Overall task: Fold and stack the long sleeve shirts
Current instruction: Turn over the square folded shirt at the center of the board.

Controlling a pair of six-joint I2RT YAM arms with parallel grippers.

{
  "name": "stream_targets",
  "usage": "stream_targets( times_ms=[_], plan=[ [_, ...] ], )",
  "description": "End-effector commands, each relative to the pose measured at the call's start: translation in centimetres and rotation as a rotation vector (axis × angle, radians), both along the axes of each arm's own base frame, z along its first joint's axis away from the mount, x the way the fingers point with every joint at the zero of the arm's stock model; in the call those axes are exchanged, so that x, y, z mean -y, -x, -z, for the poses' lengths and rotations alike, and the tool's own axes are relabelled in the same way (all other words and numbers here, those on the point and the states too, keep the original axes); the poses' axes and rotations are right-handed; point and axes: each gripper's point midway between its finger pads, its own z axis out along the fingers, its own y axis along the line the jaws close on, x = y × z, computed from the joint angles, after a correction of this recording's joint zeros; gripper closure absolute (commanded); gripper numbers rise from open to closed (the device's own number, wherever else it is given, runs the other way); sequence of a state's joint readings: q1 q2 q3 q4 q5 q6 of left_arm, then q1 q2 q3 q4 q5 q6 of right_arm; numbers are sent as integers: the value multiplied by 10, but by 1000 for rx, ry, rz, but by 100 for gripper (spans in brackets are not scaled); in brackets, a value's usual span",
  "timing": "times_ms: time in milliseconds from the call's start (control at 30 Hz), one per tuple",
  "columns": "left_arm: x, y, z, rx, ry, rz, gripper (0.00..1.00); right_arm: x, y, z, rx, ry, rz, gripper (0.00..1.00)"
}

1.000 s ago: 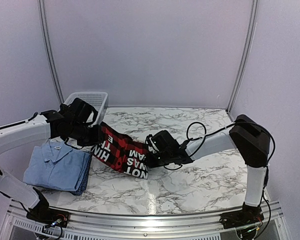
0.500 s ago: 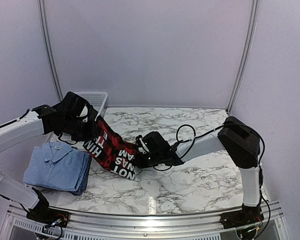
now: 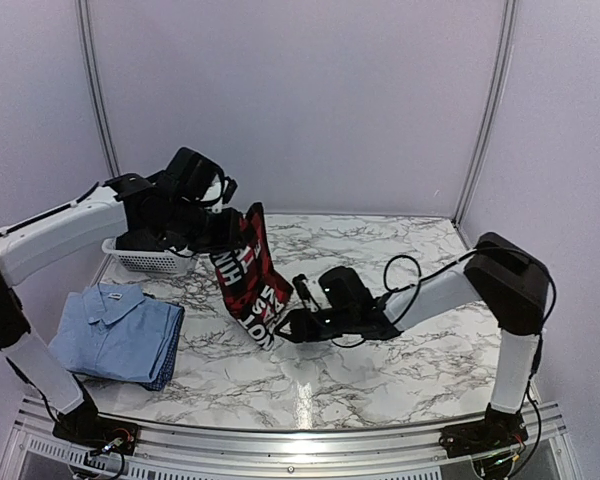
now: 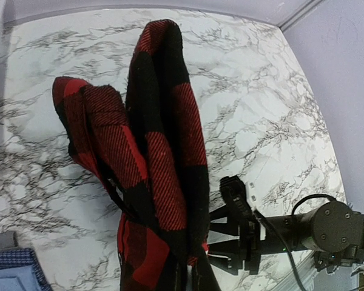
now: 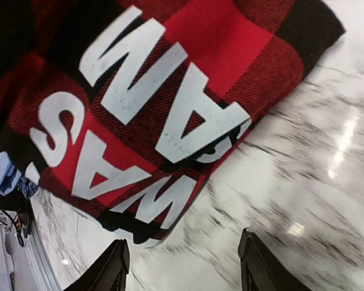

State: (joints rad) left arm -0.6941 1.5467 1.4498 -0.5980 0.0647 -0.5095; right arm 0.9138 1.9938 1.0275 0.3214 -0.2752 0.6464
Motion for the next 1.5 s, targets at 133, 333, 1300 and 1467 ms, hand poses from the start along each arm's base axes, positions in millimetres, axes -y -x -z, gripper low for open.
stream_targets(
  times_ms=[133, 333, 1300, 1467],
  plan=[
    [120, -5, 45, -75, -34, 85, 100, 124, -12, -66, 128, -8, 231, 38],
    [144, -15, 52, -56, -37, 26, 100, 193, -12, -63, 153, 117, 362, 42],
    [-82, -7, 5, 21, -31, -162, 100, -40, -33, 26, 55, 186, 55, 69],
    [-60, -11, -41, 39, 38, -50, 100, -100, -28, 8, 5, 55, -77, 60]
  ],
)
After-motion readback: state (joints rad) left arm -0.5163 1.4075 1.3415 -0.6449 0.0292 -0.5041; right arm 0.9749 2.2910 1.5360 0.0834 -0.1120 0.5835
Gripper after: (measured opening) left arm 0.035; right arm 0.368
